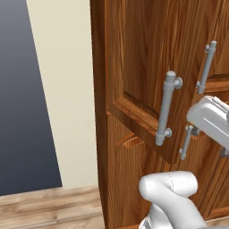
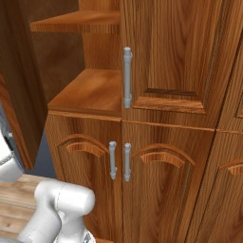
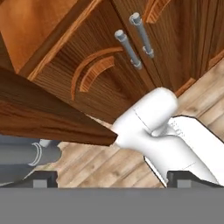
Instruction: Open the cabinet and setup a tea strainer by placing it in the bowl upright.
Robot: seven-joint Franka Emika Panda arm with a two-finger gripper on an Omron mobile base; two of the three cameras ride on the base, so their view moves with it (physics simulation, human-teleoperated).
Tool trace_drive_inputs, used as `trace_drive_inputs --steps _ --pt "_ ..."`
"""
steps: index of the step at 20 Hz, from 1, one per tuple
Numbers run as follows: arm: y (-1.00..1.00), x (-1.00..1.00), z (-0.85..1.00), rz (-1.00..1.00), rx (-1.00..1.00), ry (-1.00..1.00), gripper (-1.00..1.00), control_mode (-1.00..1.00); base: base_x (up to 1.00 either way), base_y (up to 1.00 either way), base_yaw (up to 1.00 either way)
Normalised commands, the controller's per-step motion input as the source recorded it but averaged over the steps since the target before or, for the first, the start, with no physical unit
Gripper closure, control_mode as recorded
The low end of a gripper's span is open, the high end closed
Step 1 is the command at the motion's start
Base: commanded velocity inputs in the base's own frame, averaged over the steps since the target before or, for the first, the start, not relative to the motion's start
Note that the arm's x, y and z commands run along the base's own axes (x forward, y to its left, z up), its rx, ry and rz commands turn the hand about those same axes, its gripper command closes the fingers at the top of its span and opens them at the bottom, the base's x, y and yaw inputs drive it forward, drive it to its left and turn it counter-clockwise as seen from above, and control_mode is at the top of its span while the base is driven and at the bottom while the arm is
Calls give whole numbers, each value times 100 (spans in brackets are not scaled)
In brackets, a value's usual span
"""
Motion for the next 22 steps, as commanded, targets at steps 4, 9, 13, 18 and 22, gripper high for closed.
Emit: trace_drive_inputs --steps 4,9,13,18,22 --pt "-33 0 -1 14 29 7 -100 -100 0 0 0" --pt "-21 1 -12 15 29 7 -100 -100 0 0 0" --pt "-26 23 -14 12 32 11 -100 -100 0 0 0" --pt "-13 47 -2 12 33 2 -100 -100 0 0 0" --pt "0 54 0 12 33 0 -100 -100 0 0 0"
